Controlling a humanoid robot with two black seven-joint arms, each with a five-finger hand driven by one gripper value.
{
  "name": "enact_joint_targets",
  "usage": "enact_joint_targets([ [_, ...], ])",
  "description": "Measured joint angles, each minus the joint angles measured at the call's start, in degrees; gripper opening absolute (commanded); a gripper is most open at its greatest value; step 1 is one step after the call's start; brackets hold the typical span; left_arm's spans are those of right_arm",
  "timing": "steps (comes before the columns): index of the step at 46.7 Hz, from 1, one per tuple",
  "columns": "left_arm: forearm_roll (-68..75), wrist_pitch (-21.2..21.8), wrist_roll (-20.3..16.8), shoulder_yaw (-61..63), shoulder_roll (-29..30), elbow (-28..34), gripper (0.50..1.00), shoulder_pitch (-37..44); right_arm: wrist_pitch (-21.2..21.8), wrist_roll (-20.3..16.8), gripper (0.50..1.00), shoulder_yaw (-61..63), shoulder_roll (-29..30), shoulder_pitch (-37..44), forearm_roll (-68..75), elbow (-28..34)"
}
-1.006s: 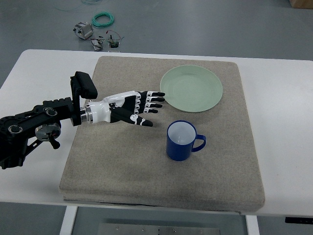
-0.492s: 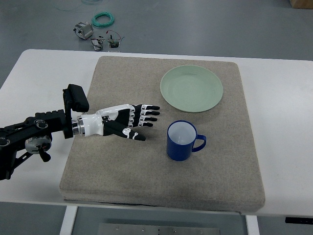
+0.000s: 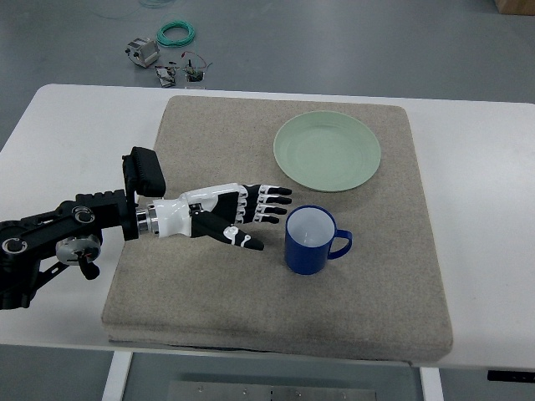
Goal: Place cup left of plate with left hand
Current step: 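Move the open left hand forward to the blue mug's side, then close the left hand fingers around the blue mug body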
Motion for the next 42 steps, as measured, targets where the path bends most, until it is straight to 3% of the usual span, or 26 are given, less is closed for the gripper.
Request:
enact_joint_targets([
  [17, 3.07, 0.00, 0.09, 0.06, -5.02, 1.50, 0.994, -0.29, 0.01, 0.00, 0.934, -0.02, 0.00, 0.00, 0.00, 0.00],
  [42, 3.78, 0.00, 0.09, 0.15, -7.69, 3.26, 0.996, -0.69, 0.04, 0.00, 0.934, -0.01, 0.00, 0.00, 0.01, 0.00],
])
